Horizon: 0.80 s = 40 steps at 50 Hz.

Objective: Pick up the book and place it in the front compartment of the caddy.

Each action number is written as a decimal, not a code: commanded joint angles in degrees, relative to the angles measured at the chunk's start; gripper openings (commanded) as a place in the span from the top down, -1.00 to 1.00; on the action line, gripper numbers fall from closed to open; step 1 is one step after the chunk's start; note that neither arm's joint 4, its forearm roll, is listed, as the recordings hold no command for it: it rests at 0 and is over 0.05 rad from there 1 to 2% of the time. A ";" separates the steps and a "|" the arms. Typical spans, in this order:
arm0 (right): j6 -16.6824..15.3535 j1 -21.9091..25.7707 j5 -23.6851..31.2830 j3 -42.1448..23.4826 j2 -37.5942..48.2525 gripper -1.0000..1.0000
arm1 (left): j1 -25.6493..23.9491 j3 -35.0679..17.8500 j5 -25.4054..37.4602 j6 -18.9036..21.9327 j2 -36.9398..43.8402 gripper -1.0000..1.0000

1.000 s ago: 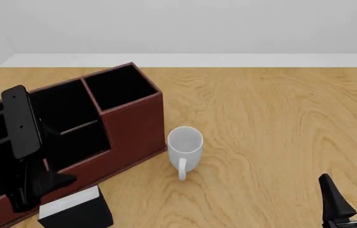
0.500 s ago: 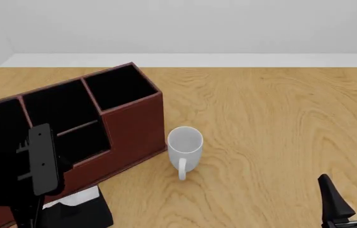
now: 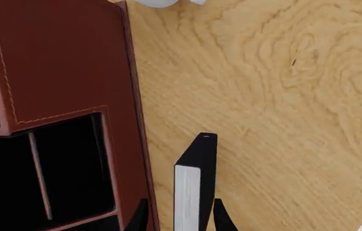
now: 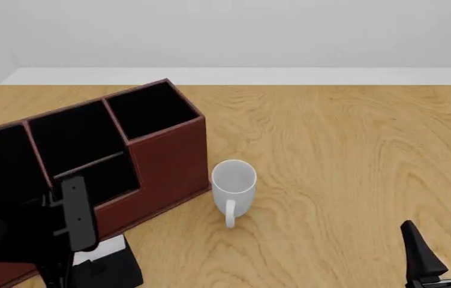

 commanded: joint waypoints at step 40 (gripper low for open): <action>0.15 0.09 -17.86 -0.07 17.71 -1.00 | -2.19 10.59 -9.41 -7.23 4.18 1.00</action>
